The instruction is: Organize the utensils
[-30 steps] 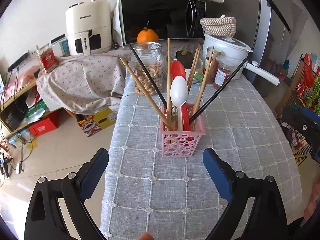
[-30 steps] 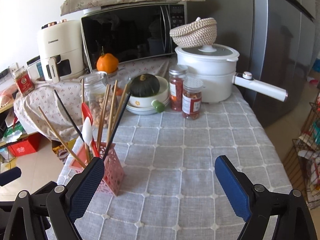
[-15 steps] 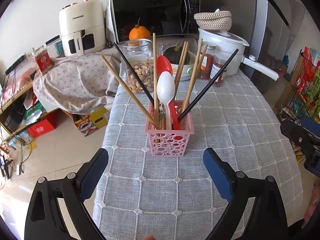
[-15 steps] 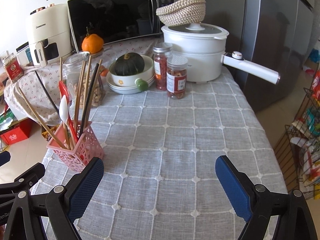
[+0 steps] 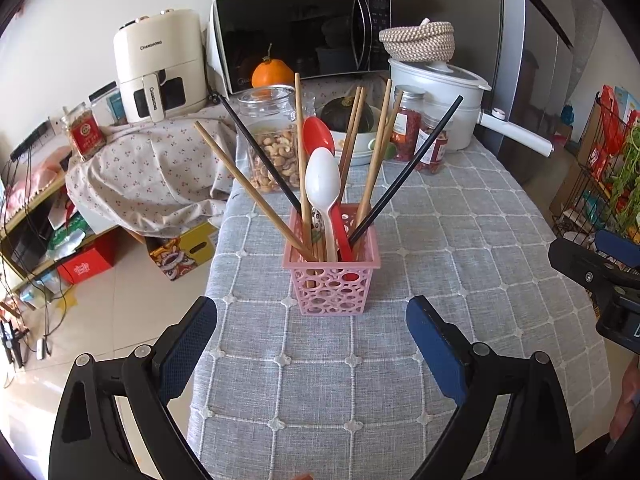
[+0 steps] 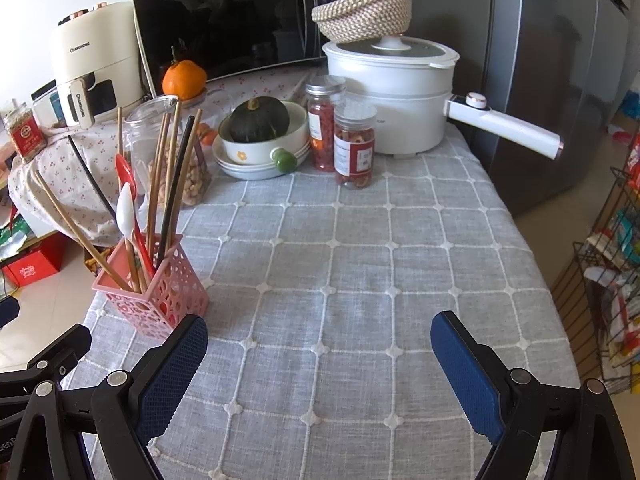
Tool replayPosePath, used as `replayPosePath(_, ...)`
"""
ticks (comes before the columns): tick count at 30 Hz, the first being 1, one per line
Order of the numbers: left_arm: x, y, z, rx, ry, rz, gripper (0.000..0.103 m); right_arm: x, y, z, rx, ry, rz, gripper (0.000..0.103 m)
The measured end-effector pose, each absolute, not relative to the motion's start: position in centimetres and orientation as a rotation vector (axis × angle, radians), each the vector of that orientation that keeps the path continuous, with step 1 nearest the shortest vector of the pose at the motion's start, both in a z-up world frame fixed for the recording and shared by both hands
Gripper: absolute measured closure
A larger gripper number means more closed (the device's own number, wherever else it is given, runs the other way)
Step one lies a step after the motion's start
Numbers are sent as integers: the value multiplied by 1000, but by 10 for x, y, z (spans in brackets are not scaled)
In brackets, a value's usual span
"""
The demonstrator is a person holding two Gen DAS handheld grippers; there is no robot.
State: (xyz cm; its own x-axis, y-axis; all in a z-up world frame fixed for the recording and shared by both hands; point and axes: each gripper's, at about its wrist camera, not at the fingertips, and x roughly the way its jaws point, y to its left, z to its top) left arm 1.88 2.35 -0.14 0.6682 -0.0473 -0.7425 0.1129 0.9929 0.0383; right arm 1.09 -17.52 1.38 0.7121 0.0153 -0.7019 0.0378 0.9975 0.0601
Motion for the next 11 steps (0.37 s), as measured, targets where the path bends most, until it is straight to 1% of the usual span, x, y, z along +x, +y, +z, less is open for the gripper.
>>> replayPosePath(11, 20, 23, -3, 79, 849, -99, 6, 11, -175, 11, 75, 785, -13, 9)
